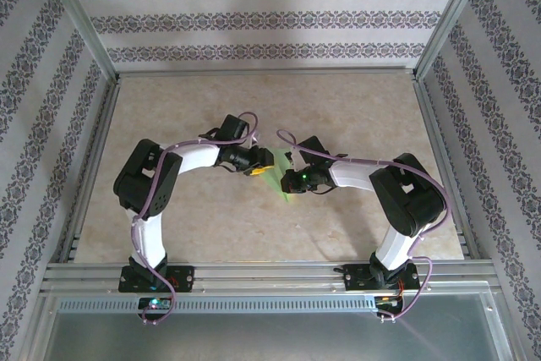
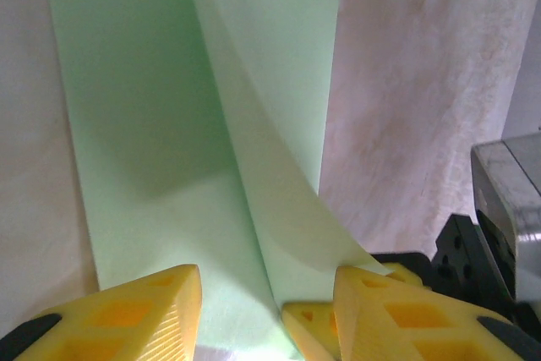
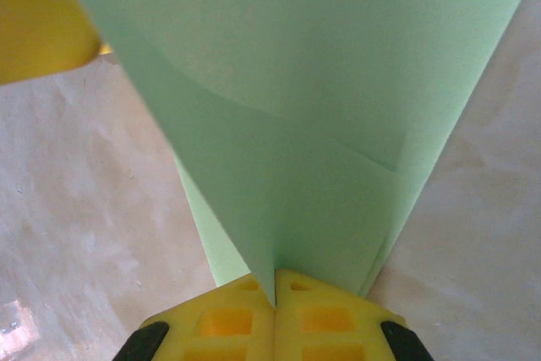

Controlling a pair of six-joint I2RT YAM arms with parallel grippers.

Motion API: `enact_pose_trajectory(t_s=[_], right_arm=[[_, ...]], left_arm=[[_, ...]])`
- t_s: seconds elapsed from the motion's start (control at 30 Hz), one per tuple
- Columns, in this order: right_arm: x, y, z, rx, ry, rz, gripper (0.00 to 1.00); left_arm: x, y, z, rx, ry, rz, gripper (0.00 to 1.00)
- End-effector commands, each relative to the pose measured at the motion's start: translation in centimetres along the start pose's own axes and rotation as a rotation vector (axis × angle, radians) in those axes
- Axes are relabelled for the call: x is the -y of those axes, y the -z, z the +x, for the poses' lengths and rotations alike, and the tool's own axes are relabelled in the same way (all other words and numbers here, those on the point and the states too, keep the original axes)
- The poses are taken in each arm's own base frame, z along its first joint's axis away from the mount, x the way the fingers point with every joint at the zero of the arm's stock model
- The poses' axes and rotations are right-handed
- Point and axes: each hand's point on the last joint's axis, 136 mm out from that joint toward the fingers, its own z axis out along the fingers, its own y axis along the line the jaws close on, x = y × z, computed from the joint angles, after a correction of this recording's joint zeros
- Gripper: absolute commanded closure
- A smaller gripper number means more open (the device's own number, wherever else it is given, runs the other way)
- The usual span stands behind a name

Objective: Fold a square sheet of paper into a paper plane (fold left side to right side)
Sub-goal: Fourth fold the wing at the center of the table.

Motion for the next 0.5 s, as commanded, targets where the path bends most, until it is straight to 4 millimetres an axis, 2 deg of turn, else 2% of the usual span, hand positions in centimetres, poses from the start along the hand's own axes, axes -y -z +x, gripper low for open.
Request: enact_pose_trajectory(t_s=[0.0, 0.47], right_arm=[[1.2, -0.6, 1.0, -0.034, -0.036, 0.018, 1.00], [1.1, -0.7, 0.9, -0.034, -0.042, 0.006, 1.00]], left_arm=[[0.3, -0.9, -0.1, -0.006, 0.006, -0.016, 0.54], [-1.4, -2.4, 0.2, -0.046, 0.006, -0.122, 0.54]])
